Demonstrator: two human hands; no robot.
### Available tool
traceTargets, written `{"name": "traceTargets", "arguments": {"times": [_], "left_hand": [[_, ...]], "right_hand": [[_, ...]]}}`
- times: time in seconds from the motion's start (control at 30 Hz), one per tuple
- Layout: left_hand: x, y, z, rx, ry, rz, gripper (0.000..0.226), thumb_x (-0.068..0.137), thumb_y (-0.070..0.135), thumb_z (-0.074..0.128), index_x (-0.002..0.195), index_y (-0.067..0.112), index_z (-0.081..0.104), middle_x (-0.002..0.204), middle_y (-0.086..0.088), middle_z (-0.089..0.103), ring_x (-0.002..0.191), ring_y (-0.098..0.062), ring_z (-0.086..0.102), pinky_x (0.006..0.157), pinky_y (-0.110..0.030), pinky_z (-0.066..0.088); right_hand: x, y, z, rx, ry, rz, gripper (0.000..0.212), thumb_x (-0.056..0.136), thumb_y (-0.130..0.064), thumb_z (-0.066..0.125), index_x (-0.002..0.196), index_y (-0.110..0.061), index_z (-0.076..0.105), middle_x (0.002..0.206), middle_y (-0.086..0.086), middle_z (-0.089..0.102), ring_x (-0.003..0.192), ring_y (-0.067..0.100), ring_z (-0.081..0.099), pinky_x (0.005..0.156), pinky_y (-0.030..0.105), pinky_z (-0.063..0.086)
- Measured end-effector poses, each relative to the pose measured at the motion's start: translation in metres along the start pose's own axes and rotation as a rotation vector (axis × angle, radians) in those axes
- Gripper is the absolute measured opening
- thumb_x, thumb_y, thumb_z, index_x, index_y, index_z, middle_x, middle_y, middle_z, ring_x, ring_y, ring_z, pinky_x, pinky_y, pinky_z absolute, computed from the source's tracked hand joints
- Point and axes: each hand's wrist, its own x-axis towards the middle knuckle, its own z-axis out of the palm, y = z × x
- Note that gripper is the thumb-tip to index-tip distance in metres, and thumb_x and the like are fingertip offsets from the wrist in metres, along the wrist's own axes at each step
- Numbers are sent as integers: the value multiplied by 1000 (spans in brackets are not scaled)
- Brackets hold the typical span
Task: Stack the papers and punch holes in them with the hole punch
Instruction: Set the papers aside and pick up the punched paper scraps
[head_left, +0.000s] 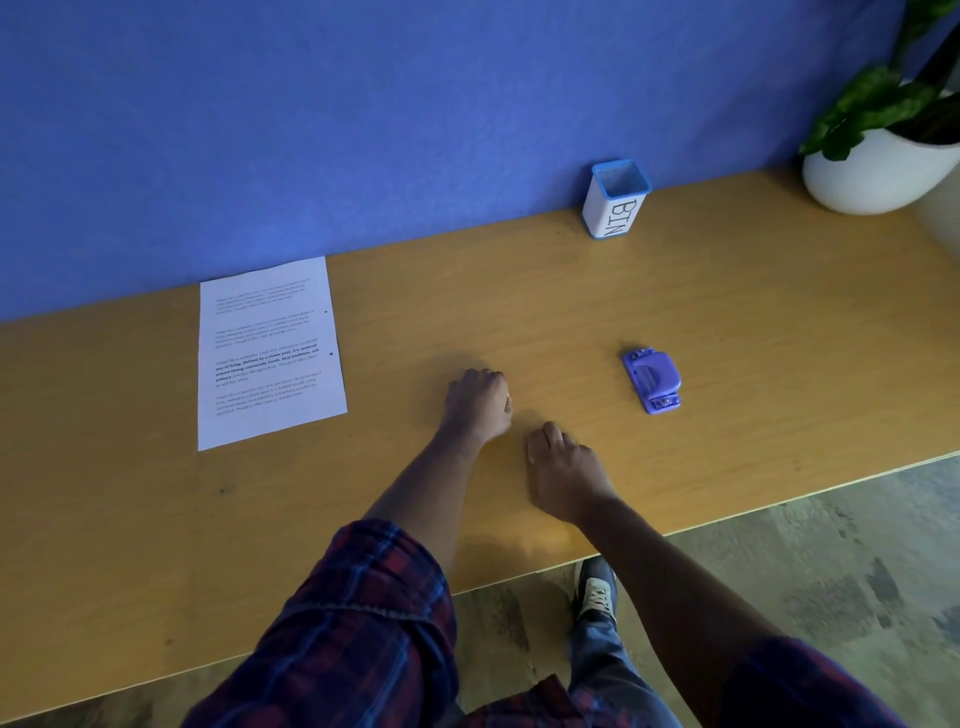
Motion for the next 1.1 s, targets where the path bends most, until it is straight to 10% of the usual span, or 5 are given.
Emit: {"name": "traceTargets", "arguments": {"times": [0.43,0.63,1.1], "left_hand": [[26,-1,-14,-184,-158,-83,29,91,27,61,108,7,72,113,-13,71,107,-32,67,89,-39,58],[74,12,-49,-580,56,-245,13,90,27,61,88,15,63,93,-4,68,91,-23,66,69,-25,42],[195,93,-150,-837,374,-126,17,91,18,62,103,9,70,108,-2,73,102,-19,68,85,-30,54]], "right_hand": [[56,27,-40,762,148,517,18,87,-4,40,95,-18,48,103,4,53,97,30,56,76,31,36],[103,57,-81,913,293,585,21,80,-2,38,87,-19,48,82,-1,51,76,25,48,59,27,33],[207,141,-196,1122,502,702,19,83,-3,42,86,-21,46,91,16,59,59,20,48,47,25,32]]}}
